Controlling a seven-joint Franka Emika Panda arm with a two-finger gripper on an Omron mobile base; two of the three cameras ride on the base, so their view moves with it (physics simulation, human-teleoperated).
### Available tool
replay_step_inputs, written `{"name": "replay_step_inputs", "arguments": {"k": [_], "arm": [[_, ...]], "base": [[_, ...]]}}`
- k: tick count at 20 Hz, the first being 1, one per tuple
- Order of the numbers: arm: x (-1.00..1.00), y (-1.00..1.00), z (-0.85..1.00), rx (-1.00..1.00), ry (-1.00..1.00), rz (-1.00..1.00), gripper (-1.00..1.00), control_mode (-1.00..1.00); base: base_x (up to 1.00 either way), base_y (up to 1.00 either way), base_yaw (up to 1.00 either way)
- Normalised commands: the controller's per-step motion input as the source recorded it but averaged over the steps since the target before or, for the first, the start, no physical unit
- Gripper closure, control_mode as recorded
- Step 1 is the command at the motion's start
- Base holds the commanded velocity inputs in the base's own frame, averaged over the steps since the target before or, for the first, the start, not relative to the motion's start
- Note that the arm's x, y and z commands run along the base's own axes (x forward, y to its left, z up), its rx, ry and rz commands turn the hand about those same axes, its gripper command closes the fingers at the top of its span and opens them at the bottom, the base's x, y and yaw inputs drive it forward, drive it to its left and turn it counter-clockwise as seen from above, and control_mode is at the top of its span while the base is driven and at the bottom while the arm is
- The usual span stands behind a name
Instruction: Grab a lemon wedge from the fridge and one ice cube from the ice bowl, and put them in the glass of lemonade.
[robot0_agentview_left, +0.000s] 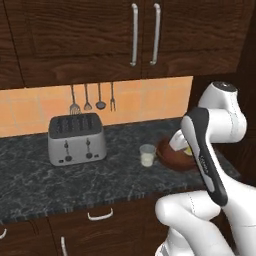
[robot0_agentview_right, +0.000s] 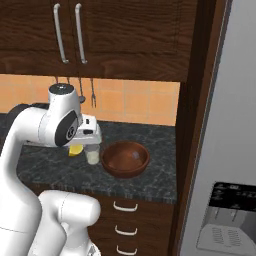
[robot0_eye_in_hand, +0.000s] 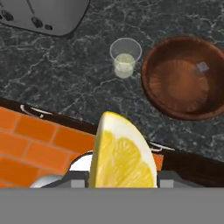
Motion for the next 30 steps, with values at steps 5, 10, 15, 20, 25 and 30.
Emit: {"name": "replay_step_inputs", "arguments": {"k": [5, 10, 15, 20, 25, 30], "arm": [[0.33, 0.40, -0.36, 0.00, 0.00, -0.03, 1.00, -1.00], [0.81, 0.23, -0.95, 0.01, 0.00, -0.09, 1.00, -1.00], [0.67, -0.31, -0.43, 0.00, 0.02, -0.11, 1.00, -1.00], [0.96, -0.51, 0.06, 0.00, 0.21, -0.06, 1.00, -1.00], [0.44, -0.01, -0.11, 0.00, 0.17, 0.00, 1.00, -1.00], [0.13, 0.00, -0.27, 0.00, 0.03, 0.00, 1.00, -1.00]], "base": [[0.16, 0.31, -0.02], [0.00, 0.00, 0.00], [0.00, 0.00, 0.00], [0.00, 0.00, 0.00], [0.00, 0.00, 0.00], [0.00, 0.00, 0.00]]}}
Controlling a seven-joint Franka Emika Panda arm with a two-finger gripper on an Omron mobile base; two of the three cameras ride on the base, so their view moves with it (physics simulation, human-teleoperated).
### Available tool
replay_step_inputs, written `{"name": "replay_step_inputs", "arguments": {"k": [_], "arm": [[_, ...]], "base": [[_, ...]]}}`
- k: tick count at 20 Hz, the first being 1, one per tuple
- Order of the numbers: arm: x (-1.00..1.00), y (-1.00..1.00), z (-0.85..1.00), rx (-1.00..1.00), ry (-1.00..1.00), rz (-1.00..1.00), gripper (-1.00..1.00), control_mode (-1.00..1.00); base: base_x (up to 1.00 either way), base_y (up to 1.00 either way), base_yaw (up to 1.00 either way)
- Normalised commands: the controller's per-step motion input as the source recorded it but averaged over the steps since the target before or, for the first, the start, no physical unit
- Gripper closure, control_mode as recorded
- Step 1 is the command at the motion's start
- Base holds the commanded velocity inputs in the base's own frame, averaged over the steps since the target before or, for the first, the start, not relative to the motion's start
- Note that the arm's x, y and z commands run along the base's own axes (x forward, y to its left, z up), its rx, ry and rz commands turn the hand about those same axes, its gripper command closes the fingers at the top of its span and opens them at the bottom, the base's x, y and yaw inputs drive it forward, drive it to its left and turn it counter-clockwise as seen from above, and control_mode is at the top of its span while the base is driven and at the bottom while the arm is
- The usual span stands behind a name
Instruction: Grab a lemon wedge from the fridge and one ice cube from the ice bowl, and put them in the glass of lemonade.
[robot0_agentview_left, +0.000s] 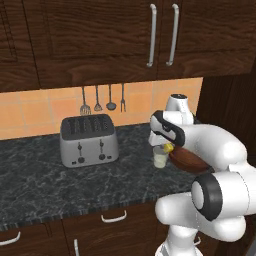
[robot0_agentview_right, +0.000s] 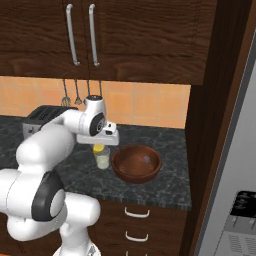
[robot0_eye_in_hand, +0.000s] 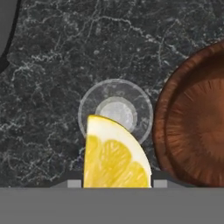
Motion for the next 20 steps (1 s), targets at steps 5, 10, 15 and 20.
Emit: {"name": "replay_step_inputs", "arguments": {"k": [5, 10, 15, 20], "arm": [[0.04, 0.00, -0.20, 0.00, 0.00, 0.00, 1.00, -1.00], [0.19, 0.00, -0.02, 0.00, -0.01, 0.00, 1.00, -1.00], [0.38, 0.00, 0.00, 0.00, 0.00, 0.00, 1.00, -1.00], [0.03, 0.07, -0.15, 0.00, -0.01, 0.00, 1.00, -1.00]], "base": [[0.00, 0.00, 0.00], [0.00, 0.00, 0.00], [0.00, 0.00, 0.00], [0.00, 0.00, 0.00]]}}
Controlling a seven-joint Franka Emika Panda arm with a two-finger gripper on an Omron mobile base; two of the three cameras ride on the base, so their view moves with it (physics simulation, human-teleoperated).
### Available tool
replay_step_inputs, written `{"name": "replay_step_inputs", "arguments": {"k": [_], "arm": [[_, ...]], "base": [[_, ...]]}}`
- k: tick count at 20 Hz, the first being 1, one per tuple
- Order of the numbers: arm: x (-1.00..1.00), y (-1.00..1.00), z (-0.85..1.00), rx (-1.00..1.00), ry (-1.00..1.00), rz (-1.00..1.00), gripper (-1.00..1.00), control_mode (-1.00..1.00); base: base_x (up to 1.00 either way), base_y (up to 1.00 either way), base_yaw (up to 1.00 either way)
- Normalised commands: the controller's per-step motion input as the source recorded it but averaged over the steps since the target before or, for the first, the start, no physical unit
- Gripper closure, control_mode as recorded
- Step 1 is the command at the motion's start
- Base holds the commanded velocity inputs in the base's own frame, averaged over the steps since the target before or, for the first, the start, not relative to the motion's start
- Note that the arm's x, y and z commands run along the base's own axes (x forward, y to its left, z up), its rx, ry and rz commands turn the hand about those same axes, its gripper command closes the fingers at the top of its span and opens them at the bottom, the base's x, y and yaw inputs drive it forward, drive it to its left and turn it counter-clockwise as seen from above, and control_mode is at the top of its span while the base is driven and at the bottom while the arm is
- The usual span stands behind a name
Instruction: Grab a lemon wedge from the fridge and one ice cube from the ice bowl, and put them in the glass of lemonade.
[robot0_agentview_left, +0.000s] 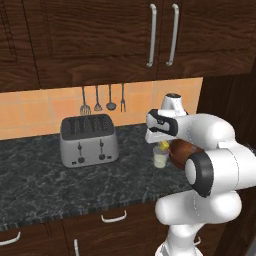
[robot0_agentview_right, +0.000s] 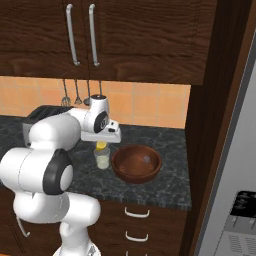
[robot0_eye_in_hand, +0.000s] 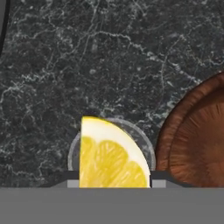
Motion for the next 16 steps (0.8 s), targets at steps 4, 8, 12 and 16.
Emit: {"name": "replay_step_inputs", "arguments": {"k": [4, 8, 12, 16], "arm": [[0.02, 0.06, -0.18, 0.00, -0.01, 0.00, 1.00, -1.00], [0.00, 0.00, -0.01, 0.00, 0.00, 0.00, 1.00, -1.00], [0.00, 0.00, 0.00, 0.00, 0.00, 0.00, -1.00, -1.00], [0.00, 0.00, 0.00, 0.00, 0.00, 0.00, -1.00, -1.00]], "base": [[0.00, 0.00, 0.00], [0.00, 0.00, 0.00], [0.00, 0.00, 0.00], [0.00, 0.00, 0.00]]}}
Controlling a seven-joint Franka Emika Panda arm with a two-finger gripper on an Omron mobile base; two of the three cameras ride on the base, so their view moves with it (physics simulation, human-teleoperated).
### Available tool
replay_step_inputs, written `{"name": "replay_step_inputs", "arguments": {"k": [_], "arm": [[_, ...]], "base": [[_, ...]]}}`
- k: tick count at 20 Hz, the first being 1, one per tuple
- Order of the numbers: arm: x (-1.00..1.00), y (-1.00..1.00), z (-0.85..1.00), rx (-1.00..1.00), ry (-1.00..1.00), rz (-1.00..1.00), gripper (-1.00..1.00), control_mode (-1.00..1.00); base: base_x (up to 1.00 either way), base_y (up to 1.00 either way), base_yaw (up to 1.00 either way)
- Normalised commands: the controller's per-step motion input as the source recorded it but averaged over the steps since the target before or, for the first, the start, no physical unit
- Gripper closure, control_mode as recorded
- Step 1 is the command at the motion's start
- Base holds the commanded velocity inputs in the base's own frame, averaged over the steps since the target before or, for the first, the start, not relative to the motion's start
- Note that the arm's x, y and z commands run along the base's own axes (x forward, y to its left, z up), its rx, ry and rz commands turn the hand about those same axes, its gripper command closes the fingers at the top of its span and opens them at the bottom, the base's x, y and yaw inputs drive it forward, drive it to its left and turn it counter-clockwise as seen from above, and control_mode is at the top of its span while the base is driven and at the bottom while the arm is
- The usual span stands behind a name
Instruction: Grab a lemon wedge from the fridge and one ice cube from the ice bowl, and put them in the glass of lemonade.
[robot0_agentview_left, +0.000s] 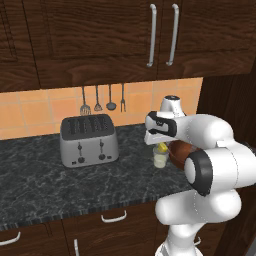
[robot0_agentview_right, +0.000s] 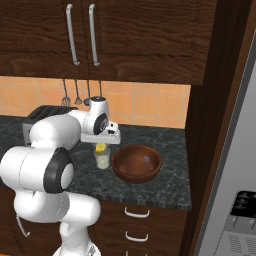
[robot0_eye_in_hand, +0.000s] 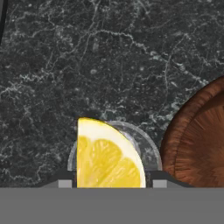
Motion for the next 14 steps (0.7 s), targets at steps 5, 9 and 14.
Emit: {"name": "replay_step_inputs", "arguments": {"k": [5, 9, 14], "arm": [[0.00, 0.00, 0.00, 0.00, 0.00, 0.00, -1.00, -1.00], [0.00, -0.01, 0.00, 0.00, 0.00, 0.00, -1.00, -1.00], [-0.42, -0.24, 0.08, 0.01, 0.00, 0.00, -1.00, -1.00]], "base": [[0.00, 0.00, 0.00], [0.00, 0.00, 0.00], [0.00, 0.00, 0.00]]}}
